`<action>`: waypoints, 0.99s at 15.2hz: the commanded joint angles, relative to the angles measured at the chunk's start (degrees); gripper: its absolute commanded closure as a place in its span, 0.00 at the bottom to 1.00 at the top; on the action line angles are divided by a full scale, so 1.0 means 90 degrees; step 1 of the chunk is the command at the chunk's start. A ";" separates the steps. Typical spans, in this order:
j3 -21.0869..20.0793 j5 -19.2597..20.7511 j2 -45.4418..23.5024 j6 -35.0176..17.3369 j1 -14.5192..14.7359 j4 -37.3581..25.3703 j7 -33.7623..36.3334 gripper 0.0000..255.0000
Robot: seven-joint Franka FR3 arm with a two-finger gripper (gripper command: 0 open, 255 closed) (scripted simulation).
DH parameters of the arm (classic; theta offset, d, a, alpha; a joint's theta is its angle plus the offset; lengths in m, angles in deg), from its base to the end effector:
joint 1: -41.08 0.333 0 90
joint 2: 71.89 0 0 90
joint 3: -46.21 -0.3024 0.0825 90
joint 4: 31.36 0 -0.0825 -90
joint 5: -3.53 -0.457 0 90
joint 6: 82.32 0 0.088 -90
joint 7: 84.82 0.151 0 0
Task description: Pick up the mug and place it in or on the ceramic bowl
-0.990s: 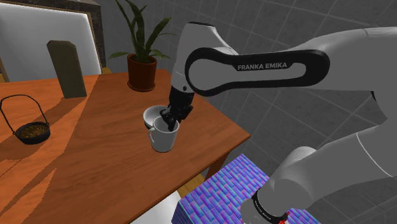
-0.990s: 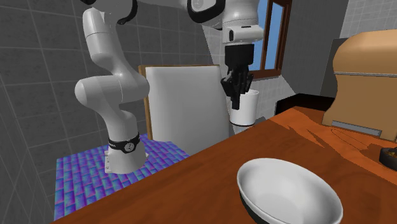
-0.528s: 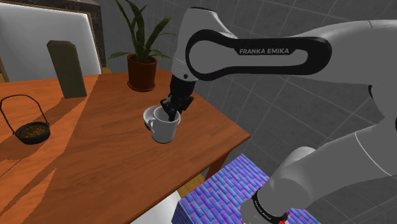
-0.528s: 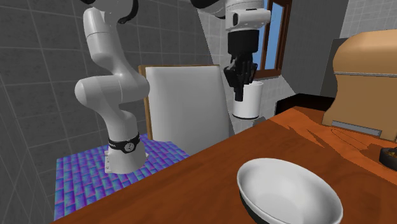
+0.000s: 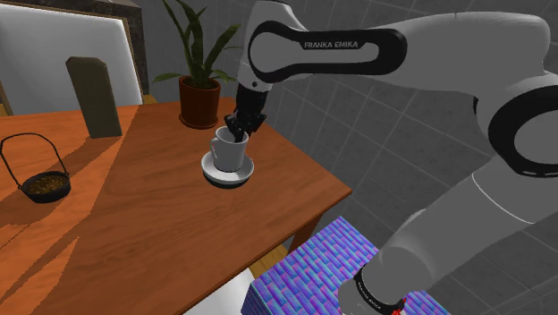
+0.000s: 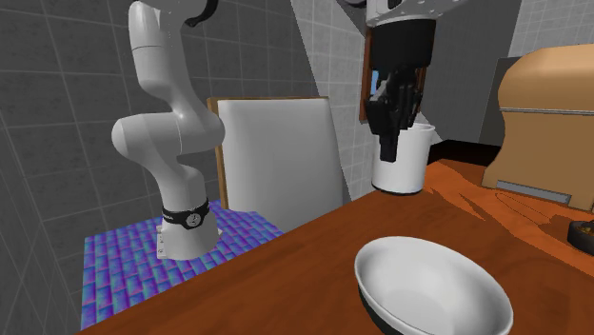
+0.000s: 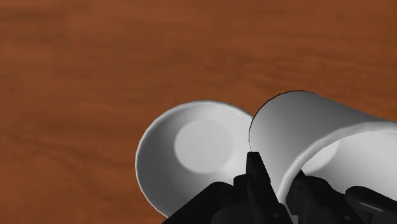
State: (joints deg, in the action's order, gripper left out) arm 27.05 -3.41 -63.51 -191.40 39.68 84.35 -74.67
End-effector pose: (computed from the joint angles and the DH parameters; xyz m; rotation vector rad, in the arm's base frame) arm 0.5588 0.1965 0.4339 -3.0676 -0.1408 -0.0102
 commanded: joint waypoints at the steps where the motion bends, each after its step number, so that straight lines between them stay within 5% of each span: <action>1: 0.0095 0.0137 -0.0366 0.0124 -0.0108 -0.0459 -0.0139 1.00; 6: 0.0294 0.0490 -0.1502 0.0509 -0.0318 -0.1908 -0.0428 1.00; 15: 0.0296 0.0504 -0.1584 -0.0241 -0.0312 -0.1236 -0.0454 1.00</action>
State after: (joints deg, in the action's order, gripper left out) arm 29.72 1.10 -77.64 -192.83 36.85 72.65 -78.74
